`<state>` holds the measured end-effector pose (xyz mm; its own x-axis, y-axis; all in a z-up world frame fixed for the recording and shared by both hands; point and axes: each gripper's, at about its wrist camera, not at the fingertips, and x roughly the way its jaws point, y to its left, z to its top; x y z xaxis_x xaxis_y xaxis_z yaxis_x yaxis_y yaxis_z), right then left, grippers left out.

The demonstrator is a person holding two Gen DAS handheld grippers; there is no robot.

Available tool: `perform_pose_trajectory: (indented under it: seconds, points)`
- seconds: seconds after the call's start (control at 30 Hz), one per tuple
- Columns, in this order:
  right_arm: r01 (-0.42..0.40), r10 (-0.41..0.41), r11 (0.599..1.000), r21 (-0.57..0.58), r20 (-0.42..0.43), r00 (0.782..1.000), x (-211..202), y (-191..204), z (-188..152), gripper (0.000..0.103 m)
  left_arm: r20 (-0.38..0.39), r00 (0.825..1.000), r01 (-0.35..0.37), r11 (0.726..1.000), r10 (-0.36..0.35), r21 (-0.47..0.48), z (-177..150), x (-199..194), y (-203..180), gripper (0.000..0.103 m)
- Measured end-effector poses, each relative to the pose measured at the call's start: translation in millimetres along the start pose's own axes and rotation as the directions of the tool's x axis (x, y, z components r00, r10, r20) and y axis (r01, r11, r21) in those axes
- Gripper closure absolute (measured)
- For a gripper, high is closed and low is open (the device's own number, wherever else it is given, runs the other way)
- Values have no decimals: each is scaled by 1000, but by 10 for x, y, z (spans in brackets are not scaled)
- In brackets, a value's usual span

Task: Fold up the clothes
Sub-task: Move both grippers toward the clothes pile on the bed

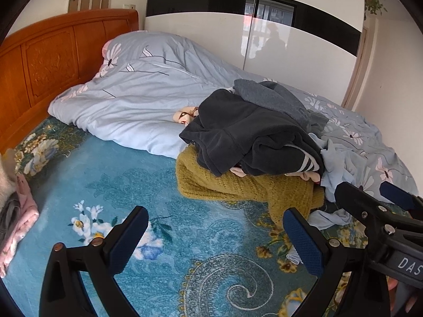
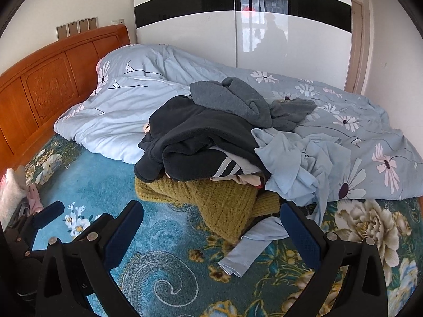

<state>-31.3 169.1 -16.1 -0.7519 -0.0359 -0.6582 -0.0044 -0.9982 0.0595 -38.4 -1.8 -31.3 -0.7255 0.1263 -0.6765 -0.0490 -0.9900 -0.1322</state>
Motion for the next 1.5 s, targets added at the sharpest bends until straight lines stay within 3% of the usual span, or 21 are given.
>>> perform_pose_trajectory:
  seconds: [0.57, 1.33, 1.5]
  points:
    - [-9, 9, 1000, -26, 21, 1000, 170, 1, 103, 0, 27, 999, 45, 998, -44, -35, 11, 144, 21, 0]
    - [-19, 18, 999, -37, -39, 999, 395, -43, 34, 0, -28, 999, 27, 999, -28, -44, -146, 362, 69, 0]
    - [11, -12, 1000, -20, -69, 998, 519, -199, -72, 0, -49, 999, 21, 999, -24, -48, -213, 434, 84, 0]
